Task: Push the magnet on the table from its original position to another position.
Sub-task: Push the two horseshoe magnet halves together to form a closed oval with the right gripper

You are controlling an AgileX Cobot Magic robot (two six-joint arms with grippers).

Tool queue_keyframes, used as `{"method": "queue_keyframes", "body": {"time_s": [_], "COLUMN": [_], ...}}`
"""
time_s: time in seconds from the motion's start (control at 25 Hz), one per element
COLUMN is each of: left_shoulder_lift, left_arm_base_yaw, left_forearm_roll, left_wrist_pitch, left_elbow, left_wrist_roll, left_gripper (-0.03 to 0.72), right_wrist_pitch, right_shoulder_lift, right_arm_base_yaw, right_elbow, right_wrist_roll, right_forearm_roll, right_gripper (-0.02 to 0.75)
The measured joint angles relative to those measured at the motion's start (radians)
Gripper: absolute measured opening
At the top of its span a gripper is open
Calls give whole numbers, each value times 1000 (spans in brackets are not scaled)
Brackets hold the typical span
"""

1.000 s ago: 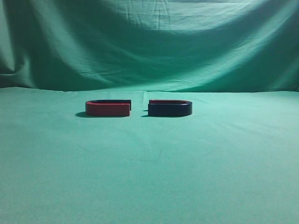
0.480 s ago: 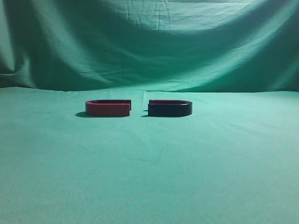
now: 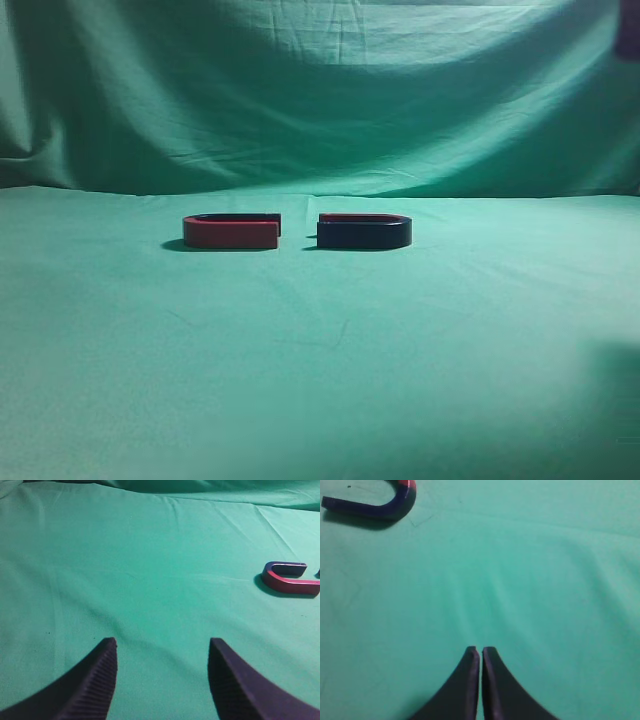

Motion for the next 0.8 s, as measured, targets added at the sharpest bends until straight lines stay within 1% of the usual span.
{"method": "queue_keyframes", "body": {"time_s": [0.12,0.24,0.52,0.8], "left_shoulder_lift": [0,0,0,0], "left_arm_base_yaw": [0,0,0,0], "left_forearm_roll": [0,0,0,0], "left_wrist_pitch": [0,0,0,0], "left_elbow": [0,0,0,0], "left_wrist_roll": [0,0,0,0], "left_gripper": [372,372,372,372], "right_wrist_pitch": [2,17,59,63], "right_shoulder_lift": [140,263,513,676], "right_arm_base_yaw": [60,83,87,87], "right_elbow": [-92,-190,-424,-575], "right_wrist_roll": [54,94,107,107], "right_forearm_roll": [-55,-88,-96,-97], "right_gripper": [0,0,0,0]}}
